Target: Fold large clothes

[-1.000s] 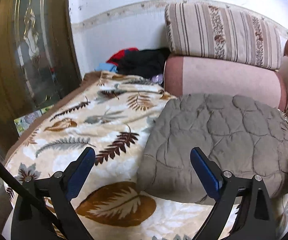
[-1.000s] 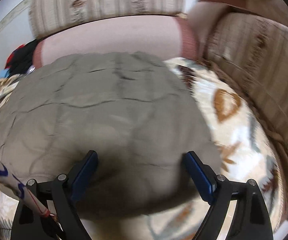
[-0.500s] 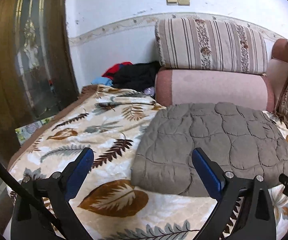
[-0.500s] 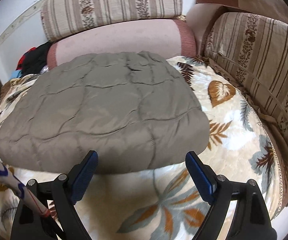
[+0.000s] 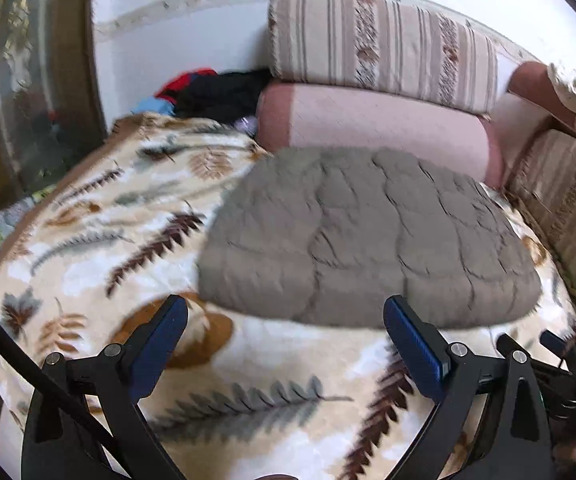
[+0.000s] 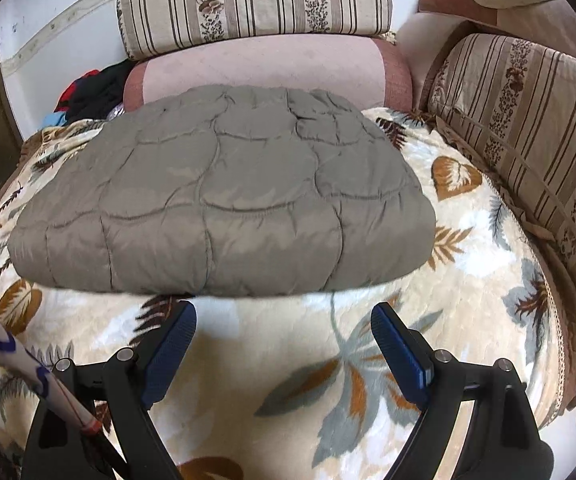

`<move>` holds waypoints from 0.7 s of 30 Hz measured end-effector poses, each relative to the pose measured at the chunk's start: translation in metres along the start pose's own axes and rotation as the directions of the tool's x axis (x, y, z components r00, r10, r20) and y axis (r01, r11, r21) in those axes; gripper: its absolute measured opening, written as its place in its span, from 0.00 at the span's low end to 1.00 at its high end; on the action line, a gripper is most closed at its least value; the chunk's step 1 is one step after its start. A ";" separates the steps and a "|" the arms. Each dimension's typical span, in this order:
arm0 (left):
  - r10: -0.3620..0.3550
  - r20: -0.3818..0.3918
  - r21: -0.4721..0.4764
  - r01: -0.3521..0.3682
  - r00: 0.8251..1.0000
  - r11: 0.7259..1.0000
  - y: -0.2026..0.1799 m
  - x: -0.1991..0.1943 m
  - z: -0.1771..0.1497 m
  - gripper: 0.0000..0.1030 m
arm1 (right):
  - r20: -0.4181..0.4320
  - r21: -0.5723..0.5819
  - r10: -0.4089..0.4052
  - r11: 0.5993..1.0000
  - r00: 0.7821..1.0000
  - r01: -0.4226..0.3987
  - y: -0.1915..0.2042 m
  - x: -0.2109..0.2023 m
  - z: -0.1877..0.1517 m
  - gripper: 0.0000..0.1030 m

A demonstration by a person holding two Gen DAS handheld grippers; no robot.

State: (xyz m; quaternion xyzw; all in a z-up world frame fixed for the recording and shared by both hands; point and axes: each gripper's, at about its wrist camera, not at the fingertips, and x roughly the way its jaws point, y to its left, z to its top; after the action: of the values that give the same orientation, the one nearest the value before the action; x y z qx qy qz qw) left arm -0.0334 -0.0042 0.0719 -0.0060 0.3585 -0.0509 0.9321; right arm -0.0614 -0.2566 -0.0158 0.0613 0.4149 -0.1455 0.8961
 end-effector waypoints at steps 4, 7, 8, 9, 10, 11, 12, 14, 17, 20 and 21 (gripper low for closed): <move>-0.068 -0.071 -0.002 0.068 0.995 0.998 -0.010 0.010 -0.014 0.95 | -0.007 -0.021 -0.005 1.000 1.000 0.005 0.000 -0.003 -0.008 0.89; -0.083 -0.114 0.011 0.085 0.990 0.996 -0.018 0.016 -0.021 0.95 | -0.012 -0.041 -0.024 0.999 1.000 0.023 0.001 -0.003 -0.014 0.89; -0.084 -0.123 0.015 0.087 0.989 0.996 -0.021 0.018 -0.023 0.95 | -0.015 -0.045 -0.029 0.999 0.999 0.029 0.001 -0.002 -0.016 0.89; -0.083 -0.129 0.017 0.086 0.988 0.996 -0.022 0.018 -0.024 0.95 | -0.017 -0.046 -0.032 0.998 0.999 0.032 0.000 -0.002 -0.018 0.89; -0.074 -0.139 0.019 0.077 0.988 0.997 -0.024 0.019 -0.026 0.95 | -0.020 -0.048 -0.035 0.998 0.999 0.034 0.000 -0.002 -0.020 0.89; -0.062 -0.152 0.021 0.066 0.986 0.998 -0.025 0.020 -0.027 0.95 | -0.023 -0.049 -0.037 0.998 0.999 0.036 -0.001 -0.001 -0.022 0.89; -0.052 -0.166 0.021 0.056 0.985 0.998 -0.026 0.022 -0.027 0.95 | -0.028 -0.051 -0.039 0.998 0.999 0.037 -0.002 -0.001 -0.024 0.89; -0.031 -0.191 0.019 0.036 0.981 0.999 -0.027 0.027 -0.029 0.95 | -0.037 -0.053 -0.040 0.998 0.999 0.038 -0.003 0.000 -0.027 0.89; -0.006 -0.184 0.019 0.009 0.983 1.000 -0.025 0.027 -0.030 0.95 | -0.046 -0.054 -0.042 0.998 0.998 0.039 -0.004 0.001 -0.030 0.89; 0.005 -0.174 0.021 -0.001 0.985 1.000 -0.023 0.025 -0.029 0.95 | -0.050 -0.055 -0.041 0.998 0.998 0.039 -0.003 0.002 -0.031 0.89; 0.007 -0.171 0.023 -0.003 0.985 1.000 -0.023 0.025 -0.029 0.95 | -0.050 -0.055 -0.039 0.998 0.998 0.037 -0.002 0.002 -0.031 0.89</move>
State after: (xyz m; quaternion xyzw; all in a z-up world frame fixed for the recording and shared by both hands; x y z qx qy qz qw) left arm -0.0365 -0.0285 0.0351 0.0098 0.4365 -0.0530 0.8981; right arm -0.0837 -0.2516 -0.0372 0.0327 0.4424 -0.1496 0.8837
